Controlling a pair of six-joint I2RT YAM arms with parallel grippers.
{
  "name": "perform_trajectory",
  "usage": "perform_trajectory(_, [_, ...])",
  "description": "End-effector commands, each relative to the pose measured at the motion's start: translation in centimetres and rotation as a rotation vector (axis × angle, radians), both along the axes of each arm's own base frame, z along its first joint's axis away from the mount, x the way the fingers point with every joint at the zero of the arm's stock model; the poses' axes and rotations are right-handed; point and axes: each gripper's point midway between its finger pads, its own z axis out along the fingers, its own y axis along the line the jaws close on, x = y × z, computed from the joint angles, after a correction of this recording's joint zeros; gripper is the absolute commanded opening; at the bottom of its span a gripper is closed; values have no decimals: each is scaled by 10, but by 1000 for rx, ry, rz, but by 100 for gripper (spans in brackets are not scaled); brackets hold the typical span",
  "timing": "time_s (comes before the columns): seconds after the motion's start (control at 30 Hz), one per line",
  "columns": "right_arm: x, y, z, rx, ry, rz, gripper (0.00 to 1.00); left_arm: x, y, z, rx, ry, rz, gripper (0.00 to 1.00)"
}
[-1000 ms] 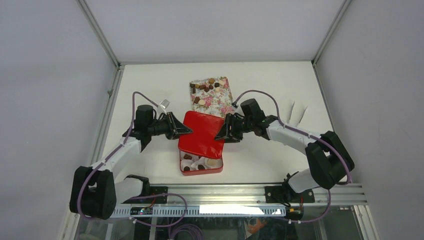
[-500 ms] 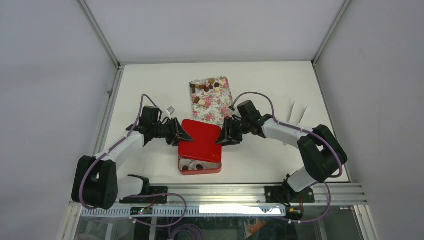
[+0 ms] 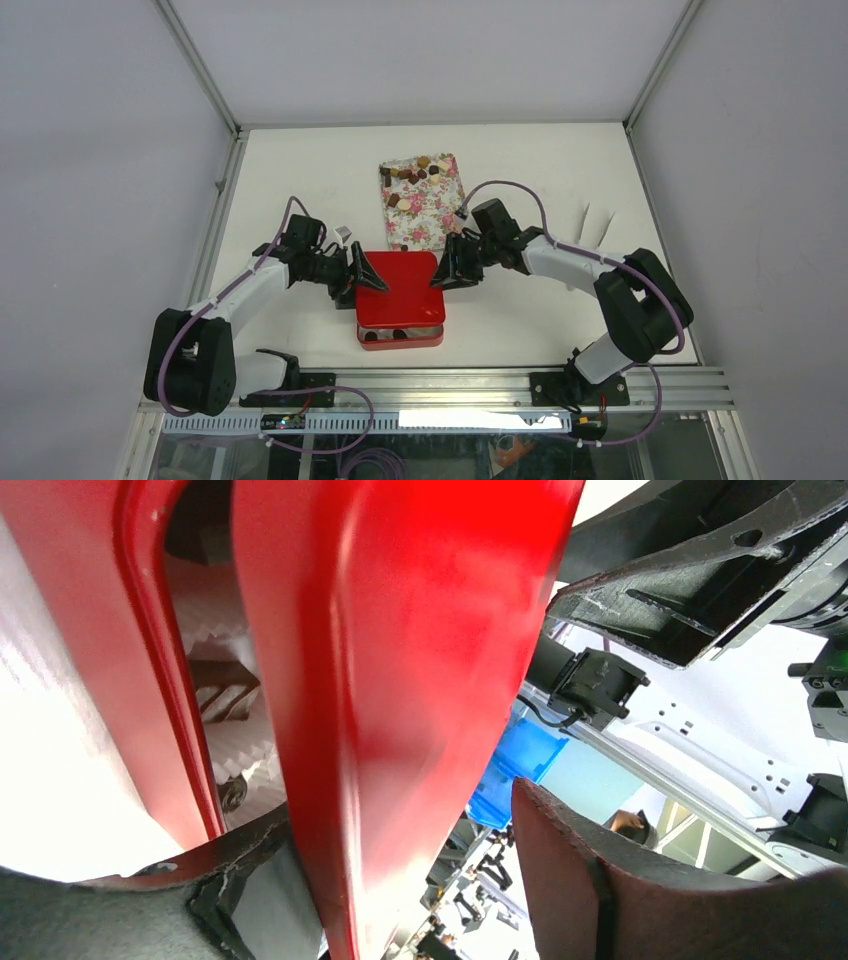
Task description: Pack the chocolate
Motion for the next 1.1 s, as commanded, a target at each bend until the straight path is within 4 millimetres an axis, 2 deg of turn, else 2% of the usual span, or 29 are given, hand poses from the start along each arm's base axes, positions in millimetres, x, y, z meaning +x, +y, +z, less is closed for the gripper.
perform_trajectory(0.0, [5,11,15,31,-66,46,41,-3,3,17,35,-12,-17,65])
perform_trajectory(0.27, [-3,6,8,-12,-70,67,40,-19,18,7,156,88,17,70])
perform_trajectory(0.3, [-4,5,7,-17,-73,70,40,-21,20,6,172,90,29,71])
perform_trajectory(0.33, [-4,5,6,-20,-74,70,40,-22,22,5,183,97,39,80])
perform_trajectory(0.37, [-4,4,6,-24,-74,70,40,-22,23,5,191,94,46,84])
perform_trajectory(0.47, [-6,4,5,-29,-76,76,40,-18,31,-2,254,102,88,85])
perform_trajectory(0.7, [-12,4,3,-39,-73,87,40,-8,44,-15,357,90,175,79])
perform_trajectory(1.07, [-23,1,7,-34,-66,103,46,-5,42,-30,352,120,174,64])
